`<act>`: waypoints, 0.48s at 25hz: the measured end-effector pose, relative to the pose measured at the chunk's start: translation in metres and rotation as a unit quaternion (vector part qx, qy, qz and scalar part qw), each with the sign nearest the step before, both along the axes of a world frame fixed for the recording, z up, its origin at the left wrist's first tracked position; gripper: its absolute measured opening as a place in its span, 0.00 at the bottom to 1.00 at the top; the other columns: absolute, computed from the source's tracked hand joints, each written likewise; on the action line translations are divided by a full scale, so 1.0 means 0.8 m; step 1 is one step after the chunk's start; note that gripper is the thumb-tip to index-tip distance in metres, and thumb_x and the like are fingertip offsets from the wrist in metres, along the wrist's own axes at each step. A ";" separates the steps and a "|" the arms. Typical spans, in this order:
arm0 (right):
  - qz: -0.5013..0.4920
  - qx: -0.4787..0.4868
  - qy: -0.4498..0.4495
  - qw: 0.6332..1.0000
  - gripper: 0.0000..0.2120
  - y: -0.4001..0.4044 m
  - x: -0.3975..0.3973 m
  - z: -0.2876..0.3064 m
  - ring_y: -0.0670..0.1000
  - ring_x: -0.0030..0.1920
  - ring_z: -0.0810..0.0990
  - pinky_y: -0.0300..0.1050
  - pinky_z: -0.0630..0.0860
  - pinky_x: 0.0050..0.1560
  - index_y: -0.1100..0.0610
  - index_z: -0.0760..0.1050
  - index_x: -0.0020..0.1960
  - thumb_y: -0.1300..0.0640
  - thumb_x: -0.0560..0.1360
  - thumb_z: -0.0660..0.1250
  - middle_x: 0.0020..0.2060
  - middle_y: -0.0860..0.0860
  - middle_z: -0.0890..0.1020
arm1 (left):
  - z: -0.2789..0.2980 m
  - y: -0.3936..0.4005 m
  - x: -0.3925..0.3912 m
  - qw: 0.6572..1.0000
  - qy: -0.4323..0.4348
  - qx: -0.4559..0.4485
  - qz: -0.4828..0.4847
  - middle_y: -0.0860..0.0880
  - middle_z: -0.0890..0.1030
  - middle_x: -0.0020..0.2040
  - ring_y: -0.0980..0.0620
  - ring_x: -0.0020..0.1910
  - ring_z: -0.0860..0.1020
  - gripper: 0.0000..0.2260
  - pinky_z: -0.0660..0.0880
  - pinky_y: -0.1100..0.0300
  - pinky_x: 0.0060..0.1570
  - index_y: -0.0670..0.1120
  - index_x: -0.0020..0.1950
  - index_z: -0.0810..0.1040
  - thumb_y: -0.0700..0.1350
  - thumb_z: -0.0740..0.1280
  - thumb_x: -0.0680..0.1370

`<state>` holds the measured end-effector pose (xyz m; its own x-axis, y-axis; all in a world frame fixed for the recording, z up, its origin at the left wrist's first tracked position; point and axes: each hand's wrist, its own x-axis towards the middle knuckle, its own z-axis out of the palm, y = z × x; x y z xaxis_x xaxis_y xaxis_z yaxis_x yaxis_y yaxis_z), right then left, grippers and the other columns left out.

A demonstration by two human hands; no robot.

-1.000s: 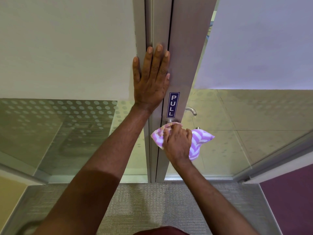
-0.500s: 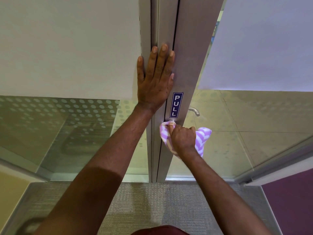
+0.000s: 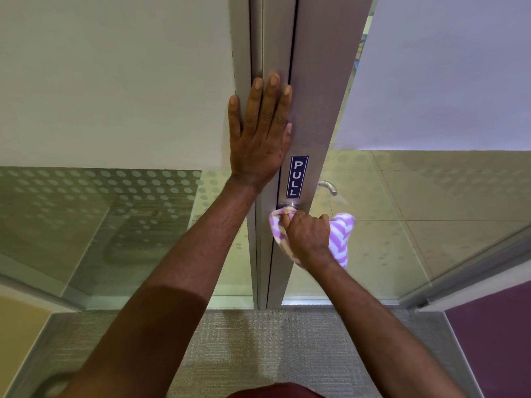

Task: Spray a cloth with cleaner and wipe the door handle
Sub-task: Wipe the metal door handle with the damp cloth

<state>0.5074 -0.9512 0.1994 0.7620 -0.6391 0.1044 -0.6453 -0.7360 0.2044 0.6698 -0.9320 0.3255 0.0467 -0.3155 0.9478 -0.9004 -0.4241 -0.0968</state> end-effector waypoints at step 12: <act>0.145 -0.099 -0.121 0.977 0.25 -0.070 -0.104 -0.050 0.59 0.47 0.77 0.55 0.67 0.56 0.59 0.73 0.66 0.42 0.79 0.68 0.47 0.55 0.79 | 0.001 0.000 0.000 1.000 0.002 0.003 -0.005 0.41 0.73 0.78 0.41 0.78 0.63 0.23 0.58 0.36 0.77 0.44 0.80 0.64 0.50 0.60 0.86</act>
